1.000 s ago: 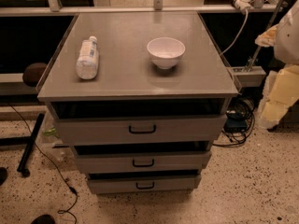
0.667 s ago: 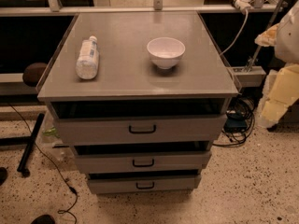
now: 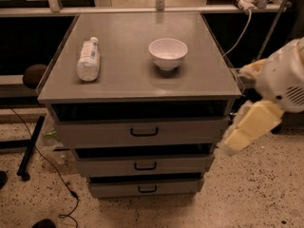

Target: Open top drawer

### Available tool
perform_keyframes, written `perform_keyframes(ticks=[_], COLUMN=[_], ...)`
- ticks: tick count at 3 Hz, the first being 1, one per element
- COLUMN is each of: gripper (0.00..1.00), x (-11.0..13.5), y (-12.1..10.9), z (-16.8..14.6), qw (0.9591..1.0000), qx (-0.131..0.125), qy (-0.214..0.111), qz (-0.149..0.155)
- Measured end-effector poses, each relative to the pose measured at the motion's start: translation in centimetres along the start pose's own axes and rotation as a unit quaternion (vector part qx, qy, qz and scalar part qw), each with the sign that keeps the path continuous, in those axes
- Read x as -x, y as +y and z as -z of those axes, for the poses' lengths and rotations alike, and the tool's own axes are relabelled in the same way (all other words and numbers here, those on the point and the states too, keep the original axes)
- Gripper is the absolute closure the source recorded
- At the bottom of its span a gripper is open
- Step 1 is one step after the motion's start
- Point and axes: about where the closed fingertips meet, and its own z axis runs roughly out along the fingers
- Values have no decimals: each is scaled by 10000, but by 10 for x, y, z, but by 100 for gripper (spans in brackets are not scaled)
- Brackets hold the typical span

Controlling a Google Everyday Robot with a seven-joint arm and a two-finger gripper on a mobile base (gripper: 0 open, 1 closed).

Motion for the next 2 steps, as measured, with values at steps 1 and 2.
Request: perform_keyframes(ticks=[1, 2], gripper=[0, 0], x=[30, 34], y=[47, 58], z=[-37, -61], qw=[9951, 9903], qx=[166, 289], qy=[-683, -932], qz=[-690, -992])
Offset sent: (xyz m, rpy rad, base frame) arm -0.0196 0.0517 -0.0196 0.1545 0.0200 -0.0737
